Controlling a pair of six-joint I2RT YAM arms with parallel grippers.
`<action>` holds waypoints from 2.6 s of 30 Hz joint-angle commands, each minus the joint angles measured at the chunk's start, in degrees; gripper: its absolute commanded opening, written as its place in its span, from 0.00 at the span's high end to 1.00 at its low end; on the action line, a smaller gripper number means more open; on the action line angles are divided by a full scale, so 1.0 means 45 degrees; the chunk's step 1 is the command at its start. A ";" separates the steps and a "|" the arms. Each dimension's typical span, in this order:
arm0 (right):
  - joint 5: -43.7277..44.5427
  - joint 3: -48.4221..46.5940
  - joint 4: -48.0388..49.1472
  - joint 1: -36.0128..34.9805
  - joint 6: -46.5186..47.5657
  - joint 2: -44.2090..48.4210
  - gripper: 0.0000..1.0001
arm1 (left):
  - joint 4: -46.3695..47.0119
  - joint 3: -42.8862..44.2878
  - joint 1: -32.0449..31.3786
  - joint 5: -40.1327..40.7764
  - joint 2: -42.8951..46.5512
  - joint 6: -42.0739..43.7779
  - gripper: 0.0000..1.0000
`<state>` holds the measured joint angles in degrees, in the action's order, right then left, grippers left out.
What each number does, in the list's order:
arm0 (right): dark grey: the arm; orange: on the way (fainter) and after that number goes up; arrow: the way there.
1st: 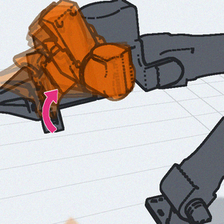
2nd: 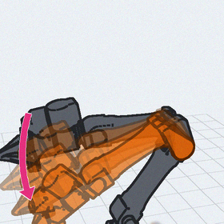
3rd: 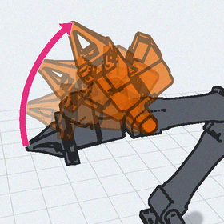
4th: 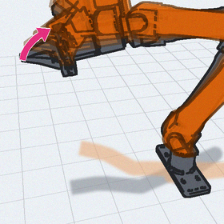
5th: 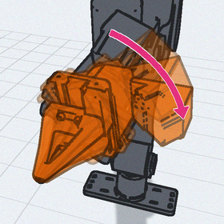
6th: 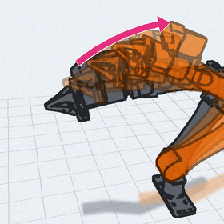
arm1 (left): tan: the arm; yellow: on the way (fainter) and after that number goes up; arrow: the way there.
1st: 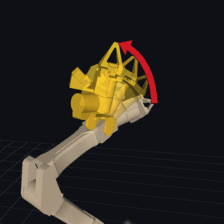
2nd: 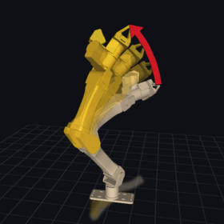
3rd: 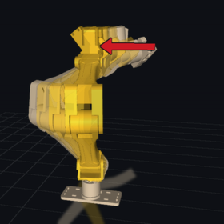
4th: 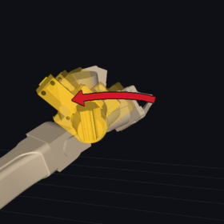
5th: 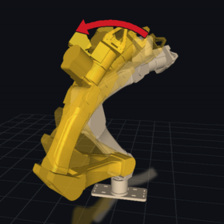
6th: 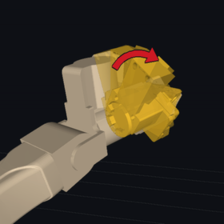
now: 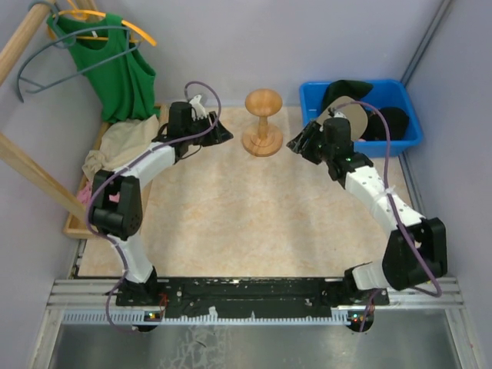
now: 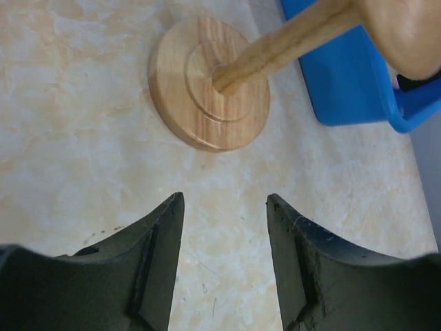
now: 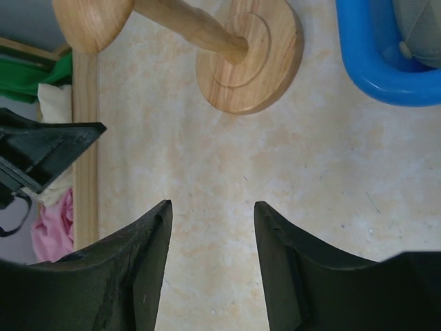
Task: Stack the hats
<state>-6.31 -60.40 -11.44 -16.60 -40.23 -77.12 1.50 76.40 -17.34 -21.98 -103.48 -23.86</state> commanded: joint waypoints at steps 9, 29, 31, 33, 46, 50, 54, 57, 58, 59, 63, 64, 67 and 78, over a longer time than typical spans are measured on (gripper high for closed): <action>0.0701 -0.3644 0.1146 -0.0200 -0.1714 -0.5077 0.48 | 0.0272 0.3944 0.0261 -0.0350 -0.3914 -0.0847 0.41; 0.0887 -1.0683 -0.1124 -0.0042 -0.2432 -1.1098 0.37 | 0.4110 0.6914 0.1061 -0.3378 -0.7829 -0.3952 0.33; 0.0722 -1.1043 -0.1151 -0.0022 -0.2497 -1.1461 0.36 | 0.4137 0.7203 0.1061 -0.3578 -0.8044 -0.4109 0.33; 0.0506 -1.1458 -0.1163 -0.0021 -0.2534 -1.1858 0.36 | 0.4129 0.7381 0.1044 -0.3693 -0.8227 -0.4227 0.33; -0.1012 -1.4204 -0.2276 -0.0107 -0.2353 -1.4308 0.36 | 0.2998 0.7990 0.1022 -0.3949 -0.8967 -0.3728 0.31; -0.1301 -1.4139 -0.2343 -0.0252 -0.2251 -1.4552 0.36 | 0.2218 0.7937 0.1022 -0.3812 -0.9003 -0.3127 0.30; -0.1548 -1.3672 -0.2000 -0.0415 -0.2280 -1.4501 0.36 | 0.2007 0.7934 0.1042 -0.3745 -0.9167 -0.2978 0.30; -0.1438 -1.3658 -0.2271 -0.0506 -0.1797 -1.4535 0.36 | 0.1813 0.8091 0.1042 -0.3751 -0.9400 -0.2846 0.30; -0.1241 -1.3615 -0.2415 -0.0493 -0.1529 -1.4455 0.36 | 0.1757 0.8141 0.1042 -0.3740 -0.9452 -0.2785 0.30; -0.0982 -1.3480 -0.2457 -0.0493 -0.1263 -1.4318 0.36 | 0.1686 0.8181 0.1042 -0.3716 -0.9507 -0.2711 0.30; -0.0313 -1.2713 -0.2474 -0.0457 -0.0468 -1.3805 0.36 | 0.1520 0.8214 0.1042 -0.3558 -0.9561 -0.2378 0.30; -0.0166 -1.2696 -0.2722 -0.0452 -0.0298 -1.3775 0.36 | 0.1500 0.8207 0.1042 -0.3527 -0.9589 -0.2328 0.30; 0.0286 -1.2084 -0.2682 -0.0418 0.0148 -1.3431 0.36 | 0.1447 0.8223 0.1042 -0.3468 -0.9673 -0.2225 0.30; -0.0001 -1.2222 -0.2838 -0.0295 0.0236 -1.3977 0.36 | 0.1860 0.8263 0.1042 -0.3670 -1.0024 -0.2574 0.30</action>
<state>-6.66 -114.78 -18.44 -17.80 -40.88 -137.56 8.99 111.94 -12.53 -37.98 -146.28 -35.59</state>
